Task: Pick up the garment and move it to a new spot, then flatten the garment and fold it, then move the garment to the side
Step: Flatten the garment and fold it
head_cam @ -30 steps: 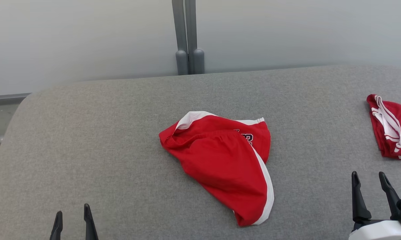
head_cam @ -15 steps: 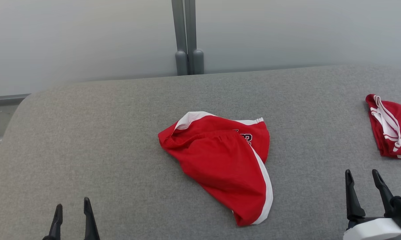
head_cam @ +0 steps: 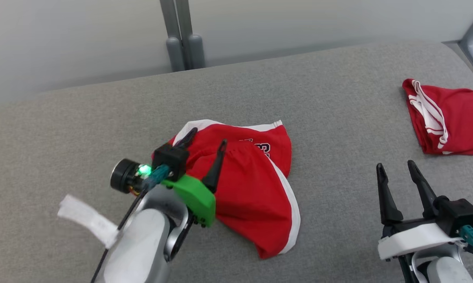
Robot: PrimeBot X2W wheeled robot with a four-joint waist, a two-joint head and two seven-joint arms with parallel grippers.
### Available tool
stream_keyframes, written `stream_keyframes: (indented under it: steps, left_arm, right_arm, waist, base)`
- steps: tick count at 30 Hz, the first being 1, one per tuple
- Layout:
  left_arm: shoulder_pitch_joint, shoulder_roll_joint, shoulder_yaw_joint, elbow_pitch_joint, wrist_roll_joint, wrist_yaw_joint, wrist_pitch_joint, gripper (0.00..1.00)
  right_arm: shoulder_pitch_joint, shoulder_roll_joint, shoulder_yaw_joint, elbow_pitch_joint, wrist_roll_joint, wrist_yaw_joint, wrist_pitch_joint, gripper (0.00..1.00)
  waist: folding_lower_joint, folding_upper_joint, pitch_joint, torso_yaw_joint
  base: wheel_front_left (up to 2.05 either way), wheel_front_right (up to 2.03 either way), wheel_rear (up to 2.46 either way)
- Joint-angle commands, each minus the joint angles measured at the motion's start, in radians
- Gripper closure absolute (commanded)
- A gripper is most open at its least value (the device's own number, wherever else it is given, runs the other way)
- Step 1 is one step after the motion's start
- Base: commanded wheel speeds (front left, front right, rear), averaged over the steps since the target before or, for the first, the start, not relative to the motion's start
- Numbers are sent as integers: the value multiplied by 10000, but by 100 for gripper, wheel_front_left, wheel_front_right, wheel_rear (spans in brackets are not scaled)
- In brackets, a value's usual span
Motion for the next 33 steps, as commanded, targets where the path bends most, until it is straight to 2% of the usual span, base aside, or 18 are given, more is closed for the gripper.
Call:
stream_keyframes:
  steps: [1, 5, 8, 14, 19, 24, 25, 26, 27, 28, 33]
  left_arm:
    - [-517, 120, -387, 474, -167, -28, 398, 0]
    - [-2079, 186, -1246, 2051, -849, -9, 1404, 0]
    - [-2963, 442, -1772, 3177, -1233, -10, 1909, 0]
    - [-4138, 780, -2617, 4721, -1575, -12, 2362, 0]
    - [-4391, 805, -3433, 5330, -2465, -13, 2942, 0]
    - [-4387, 1063, -4297, 5417, -3010, -13, 3347, 0]
    - [-4370, 1071, -4397, 5397, -3086, -13, 3345, 15]
    - [-4349, 1062, -4541, 5316, -3191, -13, 3284, 41]
    - [-4358, 1061, -4629, 5250, -3269, -14, 3204, 89]
    - [-4386, 1059, -4718, 5205, -3348, -14, 3137, 100]
    - [-4571, 886, -4581, 4977, -3705, -6, 2445, 100]
  right_arm:
    - [-154, 52, 96, 24, 54, -5, -26, 0]
    - [-373, 200, 247, 177, 117, -5, -26, 0]
    - [-521, 274, 395, 244, 145, -5, -26, 0]
    - [-786, 448, 560, 287, 274, -5, -26, 0]
    - [-788, 512, 492, 365, 381, -5, -26, 0]
    - [-610, 531, 309, 446, 338, -5, -26, 0]
    - [-607, 530, 275, 456, 335, -5, -26, 0]
    - [-588, 535, 248, 458, 325, -5, -26, 0]
    - [-577, 539, 248, 455, 318, -5, -26, 0]
    - [-570, 544, 248, 457, 309, -5, -26, 0]
    - [-484, 542, 171, 471, 275, -5, -26, 0]
  waist:
    - [0, -1, 739, -803]
    - [0, -1, 1100, -1196]
    - [0, -1, 1321, -1475]
    - [0, -1, 1709, -1840]
    - [0, -1, 1711, -1877]
    - [0, -1, 1508, -1743]
    - [0, -1, 1466, -1714]
    - [0, -1, 1410, -1672]
    - [0, -1, 1381, -1642]
    - [0, -1, 1342, -1592]
    - [0, -1, 1160, -1383]
  base:
    - [0, 0, 0]
    - [0, 0, 0]
    - [0, 0, 0]
    - [0, 0, 0]
    - [0, 0, 0]
    - [0, 0, 0]
    - [0, 0, 0]
    - [0, 0, 0]
    - [0, 0, 0]
    - [0, 0, 0]
    - [0, 0, 0]
